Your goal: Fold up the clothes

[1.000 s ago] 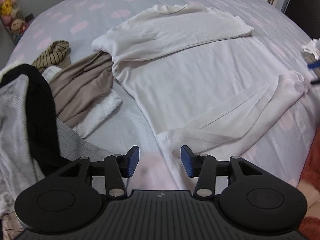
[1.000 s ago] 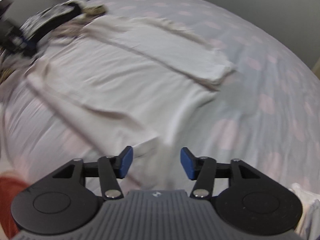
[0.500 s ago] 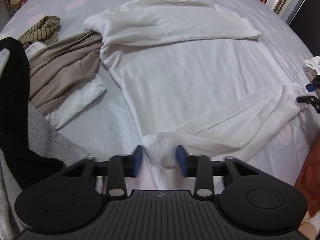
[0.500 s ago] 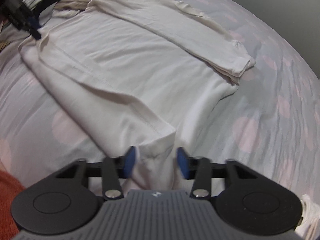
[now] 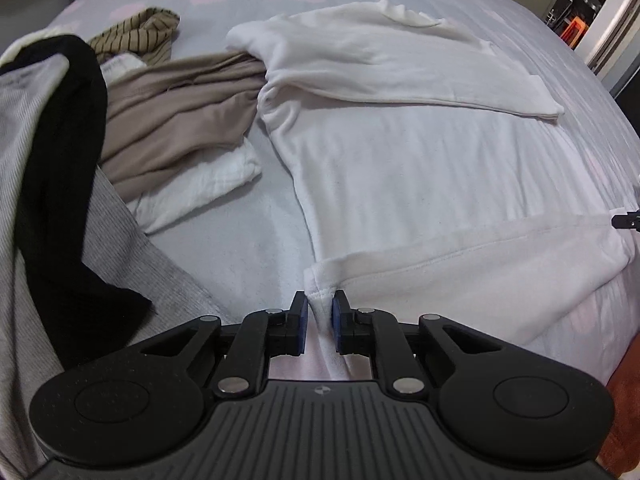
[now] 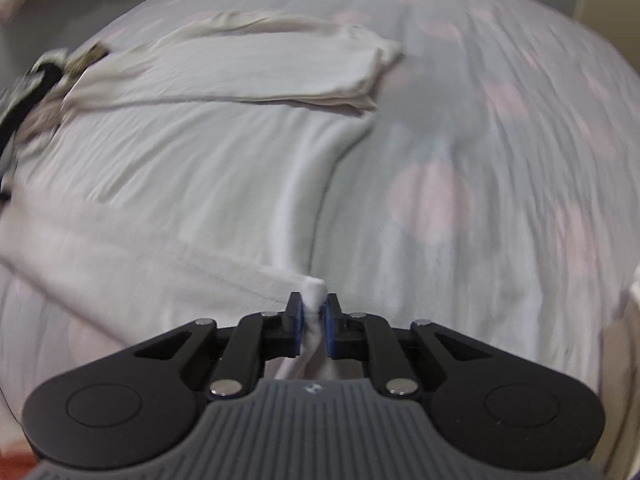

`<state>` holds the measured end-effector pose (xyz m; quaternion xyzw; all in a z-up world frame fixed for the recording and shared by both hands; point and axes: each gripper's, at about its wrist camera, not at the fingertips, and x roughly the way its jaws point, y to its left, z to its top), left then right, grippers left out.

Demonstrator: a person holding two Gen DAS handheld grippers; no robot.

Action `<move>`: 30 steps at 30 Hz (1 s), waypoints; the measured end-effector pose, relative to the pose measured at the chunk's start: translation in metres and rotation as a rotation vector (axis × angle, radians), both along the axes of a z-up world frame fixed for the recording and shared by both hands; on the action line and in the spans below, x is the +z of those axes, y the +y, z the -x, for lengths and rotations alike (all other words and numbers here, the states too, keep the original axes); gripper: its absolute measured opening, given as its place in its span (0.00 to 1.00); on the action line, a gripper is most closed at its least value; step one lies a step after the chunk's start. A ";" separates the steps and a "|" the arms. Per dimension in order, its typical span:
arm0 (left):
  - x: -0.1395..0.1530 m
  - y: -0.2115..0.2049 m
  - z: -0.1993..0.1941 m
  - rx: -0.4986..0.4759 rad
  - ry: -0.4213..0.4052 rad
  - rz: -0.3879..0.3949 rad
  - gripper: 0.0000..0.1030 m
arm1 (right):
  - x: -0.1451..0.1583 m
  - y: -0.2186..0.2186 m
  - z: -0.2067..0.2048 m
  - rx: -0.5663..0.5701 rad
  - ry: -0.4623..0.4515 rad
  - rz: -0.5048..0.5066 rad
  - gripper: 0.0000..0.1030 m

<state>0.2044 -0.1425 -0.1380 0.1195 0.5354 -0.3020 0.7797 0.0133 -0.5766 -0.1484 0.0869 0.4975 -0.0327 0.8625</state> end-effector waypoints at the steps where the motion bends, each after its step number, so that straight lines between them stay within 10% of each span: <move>1: -0.002 -0.001 0.000 -0.003 0.005 -0.002 0.12 | -0.001 -0.001 0.000 -0.004 -0.002 -0.014 0.12; 8: -0.006 -0.004 0.002 -0.005 0.006 0.001 0.44 | -0.005 -0.007 0.001 -0.017 -0.018 -0.122 0.33; 12: -0.006 -0.003 0.003 0.011 0.012 -0.005 0.12 | -0.004 -0.003 -0.001 -0.003 -0.019 -0.131 0.14; 30: 0.124 0.057 0.067 0.081 -0.265 0.301 0.05 | 0.114 0.020 0.068 0.007 -0.350 -0.015 0.08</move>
